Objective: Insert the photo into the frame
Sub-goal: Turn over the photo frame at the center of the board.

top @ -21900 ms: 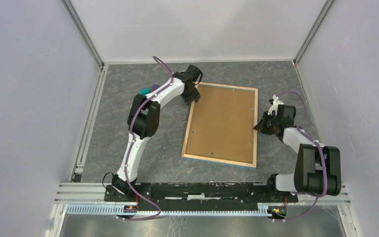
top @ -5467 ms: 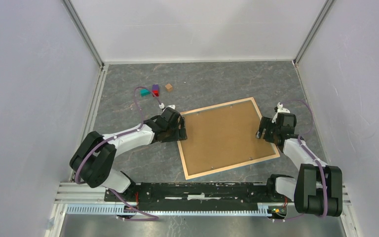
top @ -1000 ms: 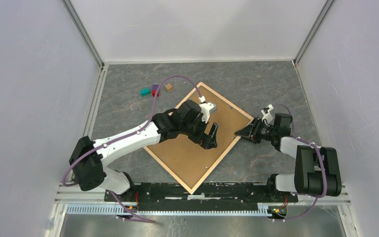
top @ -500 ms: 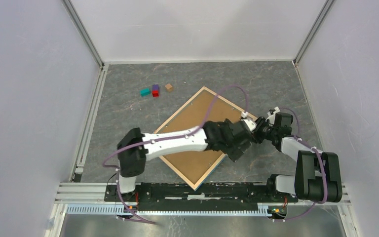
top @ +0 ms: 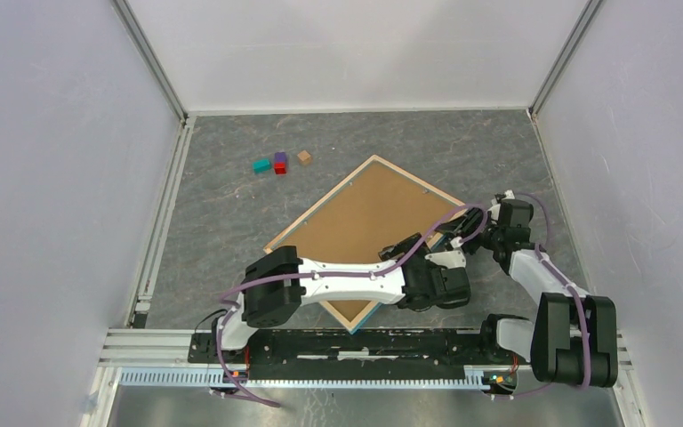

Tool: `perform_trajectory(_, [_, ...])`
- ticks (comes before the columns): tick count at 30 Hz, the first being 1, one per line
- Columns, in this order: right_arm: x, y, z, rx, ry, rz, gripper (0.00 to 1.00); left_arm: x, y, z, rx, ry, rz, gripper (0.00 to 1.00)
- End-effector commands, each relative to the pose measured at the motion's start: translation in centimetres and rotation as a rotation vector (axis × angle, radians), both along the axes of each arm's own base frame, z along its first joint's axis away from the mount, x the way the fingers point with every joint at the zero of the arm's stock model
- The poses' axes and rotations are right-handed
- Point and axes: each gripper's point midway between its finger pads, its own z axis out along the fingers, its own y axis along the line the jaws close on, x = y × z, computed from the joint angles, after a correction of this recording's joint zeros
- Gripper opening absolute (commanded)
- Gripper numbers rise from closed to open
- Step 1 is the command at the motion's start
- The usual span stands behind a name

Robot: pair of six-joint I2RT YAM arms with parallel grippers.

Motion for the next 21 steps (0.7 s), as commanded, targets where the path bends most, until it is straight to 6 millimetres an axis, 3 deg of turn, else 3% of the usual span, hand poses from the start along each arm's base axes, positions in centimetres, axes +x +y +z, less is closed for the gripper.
perform_trajectory(1, [1.9, -1.4, 2.8, -0.058, -0.091, -0.082, 0.0, 1.7, 1.0, 3.9, 0.064, -0.216, 0.018, 0.96])
perform_trajectory(3, [1.8, -1.8, 3.0, -0.068, -0.088, -0.109, 0.0, 1.6, 1.0, 4.2, 0.059, -0.219, 0.015, 0.9])
perform_trajectory(9, [1.8, -1.7, 4.5, -0.064, -0.122, -0.107, 0.0, 1.8, 1.1, 5.7, 0.05, -0.243, 0.008, 0.55])
perform_trajectory(14, [2.2, -2.0, 6.0, -0.101, -0.187, -0.106, 0.03, 2.2, 1.1, 8.1, 0.031, -0.277, 0.001, 0.4])
perform_trajectory(15, [2.5, -2.2, 6.6, -0.134, -0.22, -0.088, 0.1, 2.3, 1.1, 8.7, 0.026, -0.286, 0.0, 0.37])
perform_trajectory(18, [3.5, -3.2, 8.9, -0.275, -0.329, -0.024, 0.49, 2.6, 1.4, 11.0, -0.001, -0.314, 0.0, 0.24])
perform_trajectory(21, [4.6, -4.4, 12.6, -0.418, -0.453, 0.0, 0.73, 3.1, 1.6, 13.4, -0.029, -0.335, 0.001, 0.11])
